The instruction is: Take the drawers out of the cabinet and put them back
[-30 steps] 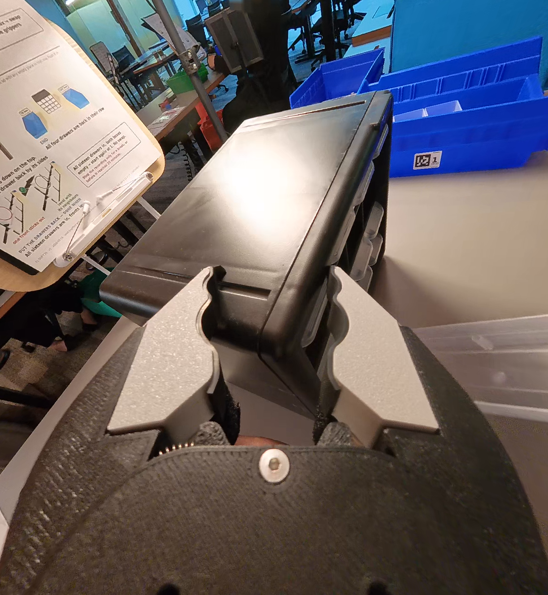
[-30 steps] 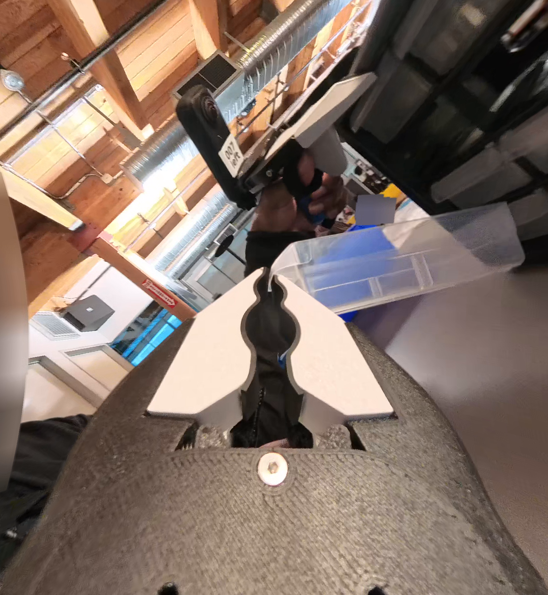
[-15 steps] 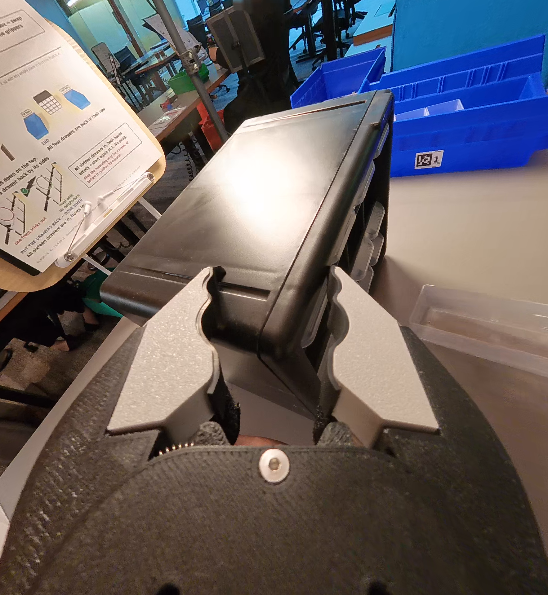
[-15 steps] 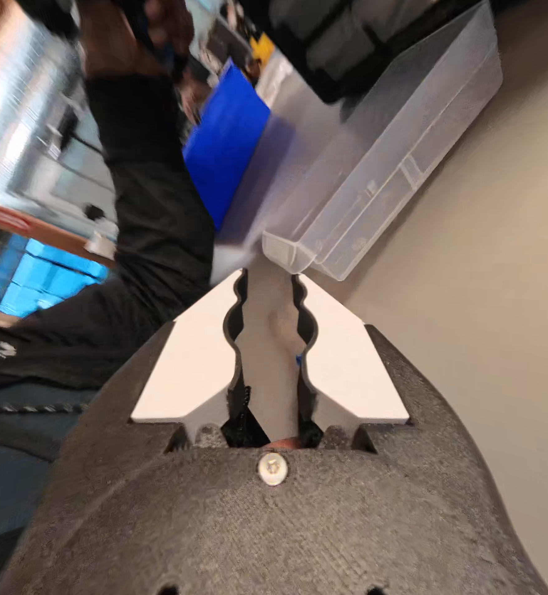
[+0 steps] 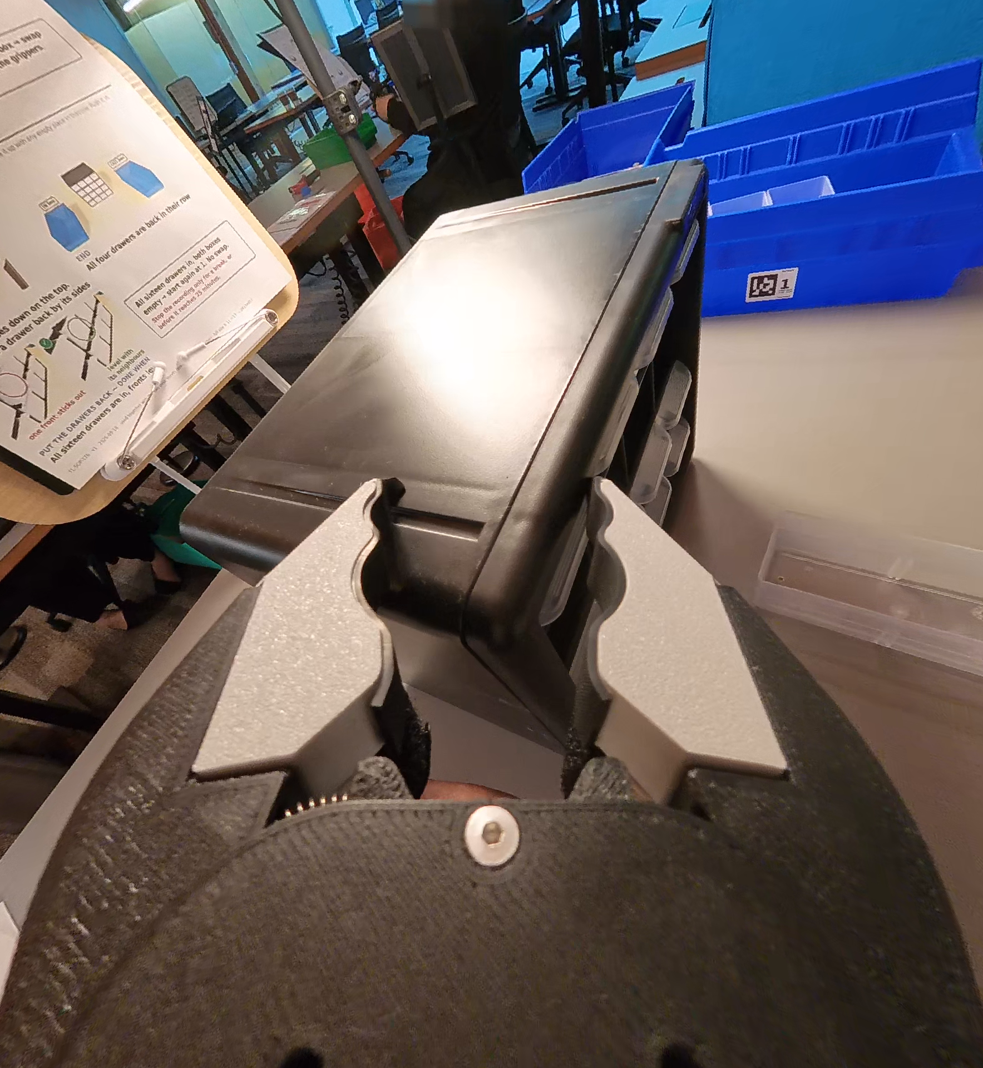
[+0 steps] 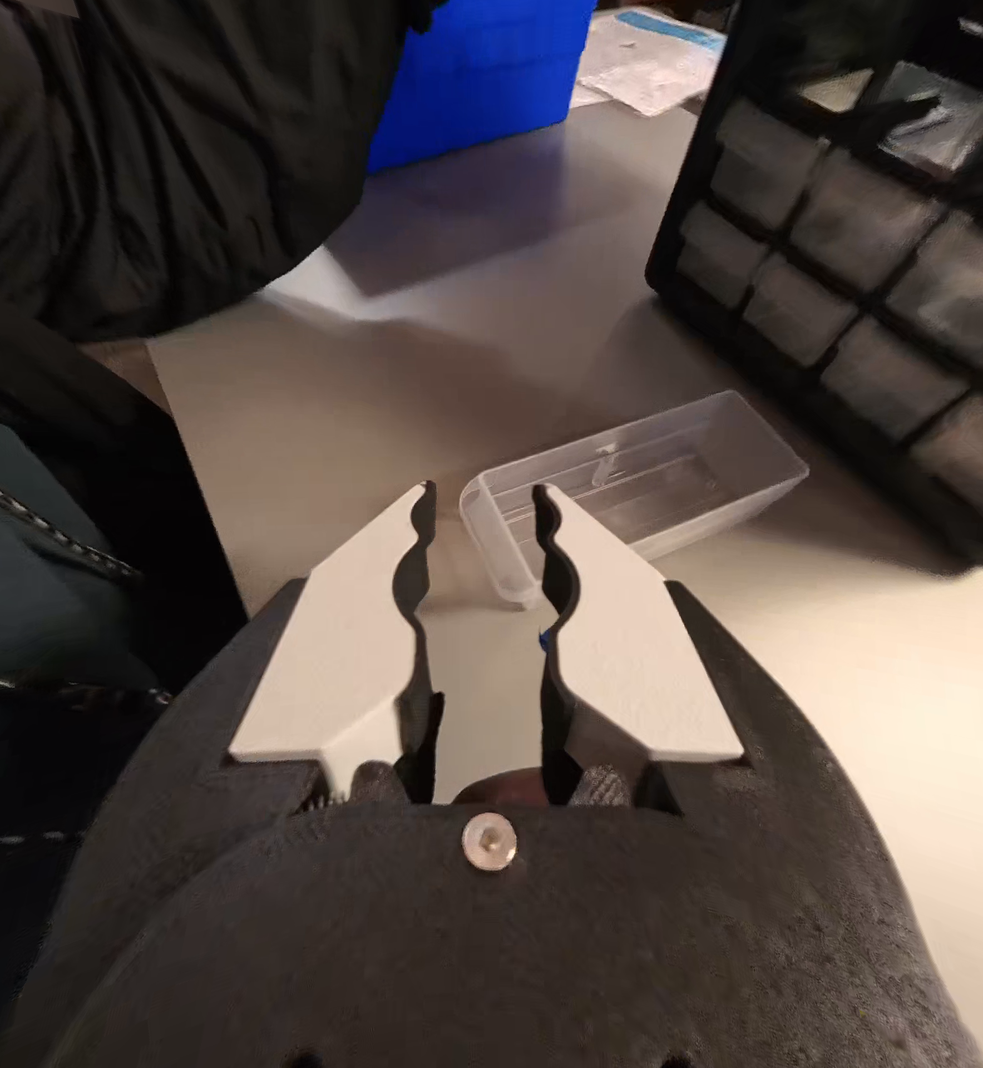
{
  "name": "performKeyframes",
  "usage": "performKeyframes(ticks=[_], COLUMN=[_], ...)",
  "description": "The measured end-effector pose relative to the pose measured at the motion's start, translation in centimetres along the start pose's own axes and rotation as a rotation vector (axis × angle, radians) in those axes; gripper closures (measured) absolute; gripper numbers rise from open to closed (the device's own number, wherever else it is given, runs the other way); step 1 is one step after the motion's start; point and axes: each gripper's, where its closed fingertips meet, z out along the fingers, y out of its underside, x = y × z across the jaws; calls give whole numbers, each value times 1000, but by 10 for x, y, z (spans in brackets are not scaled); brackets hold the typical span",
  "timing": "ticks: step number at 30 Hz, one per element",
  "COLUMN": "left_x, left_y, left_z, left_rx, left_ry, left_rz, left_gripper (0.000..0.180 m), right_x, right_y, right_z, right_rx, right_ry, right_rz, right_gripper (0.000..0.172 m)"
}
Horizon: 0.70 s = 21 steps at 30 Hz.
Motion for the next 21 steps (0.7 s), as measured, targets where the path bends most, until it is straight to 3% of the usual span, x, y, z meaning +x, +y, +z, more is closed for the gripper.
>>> performKeyframes(ticks=[4, 12, 16, 21], left_x=[0, 0, 0, 0], left_y=[0, 0, 0, 0], left_z=[0, 0, 0, 0], left_rx=[3, 9, 9, 11], left_ry=[0, 5, 5, 6], left_rz=[1, 2, 2, 2], left_gripper=[111, 107, 107, 107], right_x=[5, 8, 15, 23], right_y=[2, 34, 42, 18], right_z=[10, 26, 27, 7], right_rx=[-65, -282, -331, -221], right_ry=[18, 11, 50, 57], right_rz=[-195, -470, -507, -393], right_gripper=[121, 121, 150, 151])
